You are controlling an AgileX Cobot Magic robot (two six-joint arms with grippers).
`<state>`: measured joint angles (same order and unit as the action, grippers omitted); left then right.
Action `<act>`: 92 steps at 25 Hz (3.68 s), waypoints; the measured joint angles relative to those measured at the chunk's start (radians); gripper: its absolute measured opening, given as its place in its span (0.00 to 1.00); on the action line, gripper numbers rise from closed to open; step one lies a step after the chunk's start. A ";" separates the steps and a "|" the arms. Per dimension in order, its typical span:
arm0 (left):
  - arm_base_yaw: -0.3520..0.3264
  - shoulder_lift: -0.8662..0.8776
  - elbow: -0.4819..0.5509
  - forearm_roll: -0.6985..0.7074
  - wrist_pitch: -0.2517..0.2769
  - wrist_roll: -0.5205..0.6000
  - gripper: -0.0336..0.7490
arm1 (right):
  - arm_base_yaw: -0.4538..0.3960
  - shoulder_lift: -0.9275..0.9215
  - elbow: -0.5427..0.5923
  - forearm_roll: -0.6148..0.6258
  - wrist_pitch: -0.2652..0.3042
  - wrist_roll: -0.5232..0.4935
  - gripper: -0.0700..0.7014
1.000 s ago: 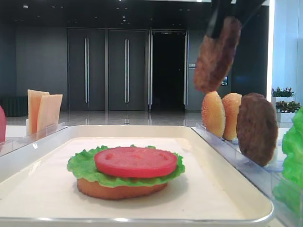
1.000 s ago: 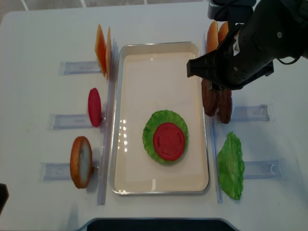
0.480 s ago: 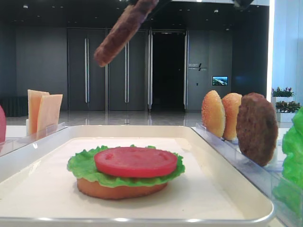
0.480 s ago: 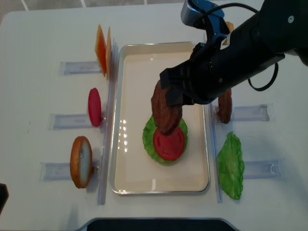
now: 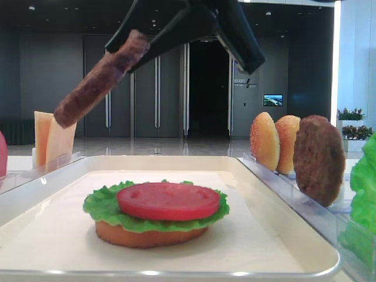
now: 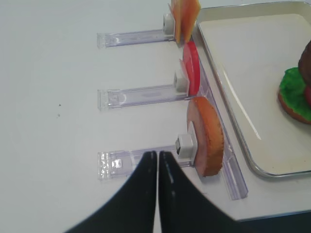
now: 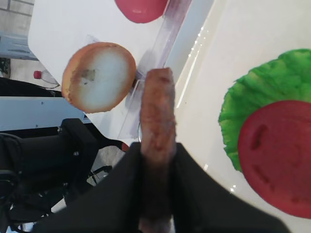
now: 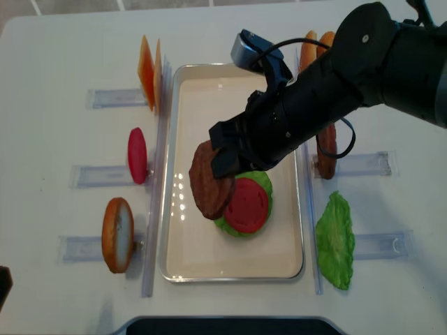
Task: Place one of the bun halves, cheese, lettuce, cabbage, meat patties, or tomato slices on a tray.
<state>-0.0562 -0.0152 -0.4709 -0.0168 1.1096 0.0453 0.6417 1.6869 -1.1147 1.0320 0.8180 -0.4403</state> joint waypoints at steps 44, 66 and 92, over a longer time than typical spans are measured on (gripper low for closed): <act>0.000 0.000 0.000 0.000 0.000 -0.001 0.04 | -0.103 0.131 0.057 0.088 0.064 -0.237 0.42; 0.000 0.000 0.000 0.000 0.000 -0.001 0.04 | -0.132 -0.152 0.058 -0.295 -0.053 -0.115 0.66; 0.000 0.000 0.000 0.000 0.000 -0.001 0.04 | -0.638 -0.370 0.059 -1.160 0.241 0.508 0.66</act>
<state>-0.0562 -0.0152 -0.4709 -0.0168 1.1096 0.0444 0.0041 1.3167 -1.0561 -0.1277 1.0586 0.0673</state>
